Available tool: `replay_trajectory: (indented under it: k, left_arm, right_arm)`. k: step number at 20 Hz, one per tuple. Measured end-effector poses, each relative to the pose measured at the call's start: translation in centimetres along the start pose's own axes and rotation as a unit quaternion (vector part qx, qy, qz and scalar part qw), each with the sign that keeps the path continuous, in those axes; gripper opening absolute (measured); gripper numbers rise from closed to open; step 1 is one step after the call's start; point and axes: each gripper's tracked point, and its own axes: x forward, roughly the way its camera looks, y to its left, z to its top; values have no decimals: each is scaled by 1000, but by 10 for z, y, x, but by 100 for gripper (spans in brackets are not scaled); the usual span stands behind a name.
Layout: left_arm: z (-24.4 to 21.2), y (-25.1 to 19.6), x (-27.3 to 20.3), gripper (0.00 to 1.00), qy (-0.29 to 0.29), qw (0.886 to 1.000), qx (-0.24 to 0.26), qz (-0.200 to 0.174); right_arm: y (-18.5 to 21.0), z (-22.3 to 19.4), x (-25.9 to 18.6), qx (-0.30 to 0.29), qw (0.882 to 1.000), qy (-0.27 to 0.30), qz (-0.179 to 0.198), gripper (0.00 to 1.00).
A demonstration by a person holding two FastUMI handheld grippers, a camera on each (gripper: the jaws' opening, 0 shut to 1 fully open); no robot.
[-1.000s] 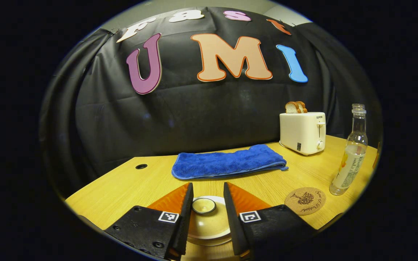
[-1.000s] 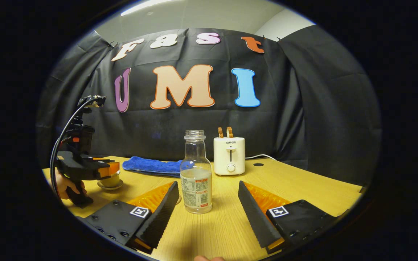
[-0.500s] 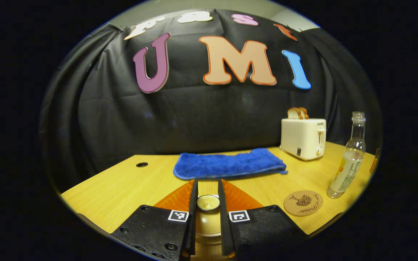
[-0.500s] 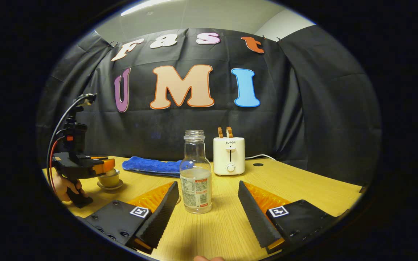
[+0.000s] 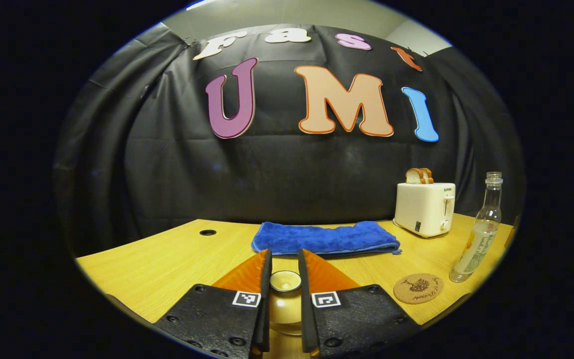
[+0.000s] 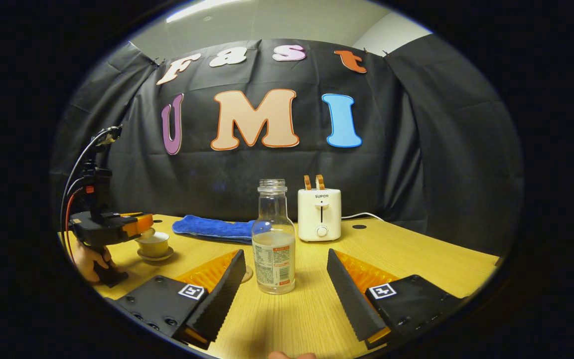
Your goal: Open the teacup lid with one hand, grasp the water bottle and pour water into the teacup with the other hand; after pouring, place the water bottle on the coaster and then close the teacup lid.
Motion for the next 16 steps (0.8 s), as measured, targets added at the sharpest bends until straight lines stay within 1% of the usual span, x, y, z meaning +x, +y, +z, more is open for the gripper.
replay_trajectory:
  k: [3,4,6,7,9,12,16]
  left_arm:
    - [0,6,-23,23,-1,1000,-1,-5]
    - [0,8,-33,23,-1,1000,1,-12]
    - [1,4,-57,22,-5,999,1,-42]
    - [1,7,-69,23,-5,999,-1,-49]
    - [3,23,-88,21,-7,999,0,-41]
    - [2,35,-108,22,-7,999,1,-36]
    - [2,45,-124,22,-8,999,3,-31]
  right_arm:
    - [4,-1,8,0,1000,0,4,100]
    - [4,1,12,0,1000,-2,4,100]
    - [8,-1,21,0,1000,0,4,100]
    - [10,-2,25,0,1000,0,4,100]
    - [13,-2,36,0,1000,0,2,100]
    - [13,-2,54,0,1000,-1,-9,100]
    - [20,-4,76,1,1000,1,-5,100]
